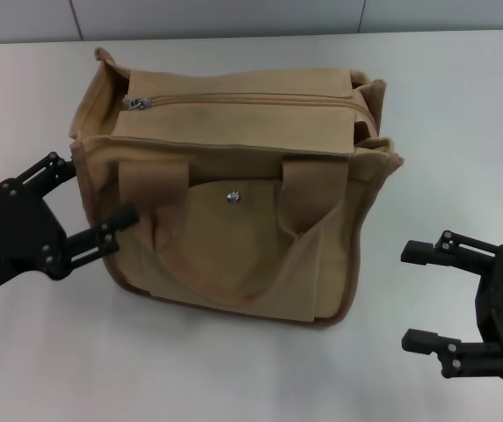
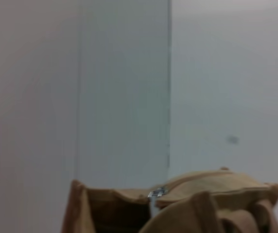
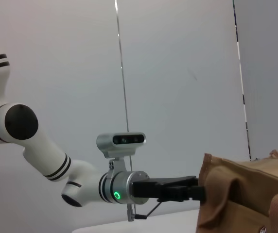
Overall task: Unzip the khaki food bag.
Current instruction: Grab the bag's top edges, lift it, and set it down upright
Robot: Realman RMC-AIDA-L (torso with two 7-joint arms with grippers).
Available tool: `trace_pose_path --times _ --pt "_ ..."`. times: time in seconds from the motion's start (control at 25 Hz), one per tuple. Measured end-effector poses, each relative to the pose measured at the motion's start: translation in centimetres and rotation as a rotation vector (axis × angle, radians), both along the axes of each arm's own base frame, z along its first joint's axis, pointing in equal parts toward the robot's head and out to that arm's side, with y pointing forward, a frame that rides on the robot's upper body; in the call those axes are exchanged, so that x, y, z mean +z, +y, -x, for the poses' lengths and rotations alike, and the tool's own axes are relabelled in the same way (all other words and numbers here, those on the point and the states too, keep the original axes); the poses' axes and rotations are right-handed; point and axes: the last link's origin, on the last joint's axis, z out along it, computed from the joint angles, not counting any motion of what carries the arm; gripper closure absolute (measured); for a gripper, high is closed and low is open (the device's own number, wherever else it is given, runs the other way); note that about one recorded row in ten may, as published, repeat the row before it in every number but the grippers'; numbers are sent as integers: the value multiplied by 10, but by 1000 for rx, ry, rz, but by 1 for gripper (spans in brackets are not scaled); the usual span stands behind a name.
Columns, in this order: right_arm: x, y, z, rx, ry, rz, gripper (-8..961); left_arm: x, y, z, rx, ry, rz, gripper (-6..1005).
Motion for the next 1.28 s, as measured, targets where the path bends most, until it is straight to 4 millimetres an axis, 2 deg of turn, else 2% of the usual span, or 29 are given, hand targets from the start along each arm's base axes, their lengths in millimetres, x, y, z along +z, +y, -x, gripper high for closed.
trace_pose_path --times 0.48,0.64,0.92,0.96,1.28 --pt "-1 2 0 -1 -4 -4 115 -14 11 -5 9 -13 -37 270" --pt "-1 3 0 -6 -7 -8 115 -15 12 -6 4 -14 -42 493" --pt "3 3 0 -15 16 -36 115 -16 14 -9 -1 -24 -54 697" --pt "4 3 0 -17 25 -47 115 -15 16 -10 -1 -34 -72 754" --pt "17 5 0 -51 98 -164 115 -7 34 -24 -43 -65 -127 871"
